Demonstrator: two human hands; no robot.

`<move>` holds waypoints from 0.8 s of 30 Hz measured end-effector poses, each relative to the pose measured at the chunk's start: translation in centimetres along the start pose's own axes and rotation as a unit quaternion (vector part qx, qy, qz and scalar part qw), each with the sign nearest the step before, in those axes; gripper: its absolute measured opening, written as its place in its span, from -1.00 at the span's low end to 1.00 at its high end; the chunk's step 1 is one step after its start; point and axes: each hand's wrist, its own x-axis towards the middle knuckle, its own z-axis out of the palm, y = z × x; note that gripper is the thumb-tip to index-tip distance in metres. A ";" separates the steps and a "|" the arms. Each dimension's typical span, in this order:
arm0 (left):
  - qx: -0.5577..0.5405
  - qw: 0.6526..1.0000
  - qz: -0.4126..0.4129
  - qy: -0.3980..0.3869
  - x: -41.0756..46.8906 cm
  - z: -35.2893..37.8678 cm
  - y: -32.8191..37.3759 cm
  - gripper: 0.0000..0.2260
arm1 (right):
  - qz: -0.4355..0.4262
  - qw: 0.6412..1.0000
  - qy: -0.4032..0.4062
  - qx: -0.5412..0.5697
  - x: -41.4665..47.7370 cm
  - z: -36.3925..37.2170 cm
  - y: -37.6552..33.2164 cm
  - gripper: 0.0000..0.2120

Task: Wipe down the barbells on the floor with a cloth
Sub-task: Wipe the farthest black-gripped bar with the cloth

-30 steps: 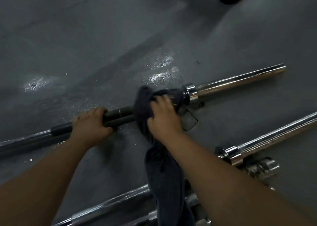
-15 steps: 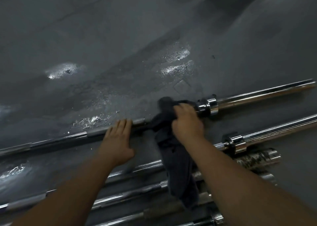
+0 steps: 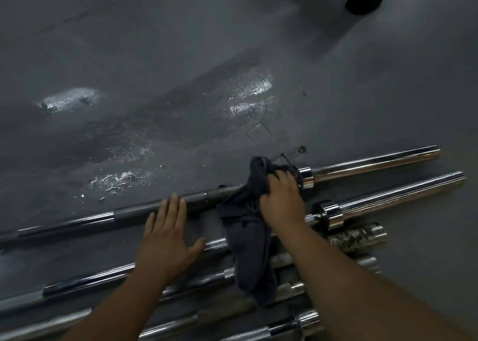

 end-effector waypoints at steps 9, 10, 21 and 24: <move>-0.004 0.999 -0.001 -0.050 7.4 -4.1 -1.6 -0.20 | -0.092 0.996 -0.018 -0.002 4.4 -0.6 0.1 -0.51; -0.006 0.998 0.001 -0.056 8.1 -4.6 -1.6 -0.20 | -0.058 0.998 0.004 -0.001 4.6 -0.3 -0.1 -0.54; 0.003 0.999 0.006 -0.033 5.1 -3.4 -0.7 -0.11 | -0.029 0.999 -0.014 -0.015 2.0 0.6 -4.0 -0.59; 0.020 0.998 0.011 -0.063 2.8 -3.6 -0.2 -0.10 | -0.088 0.987 -0.133 -0.015 -0.8 1.5 -7.2 -0.56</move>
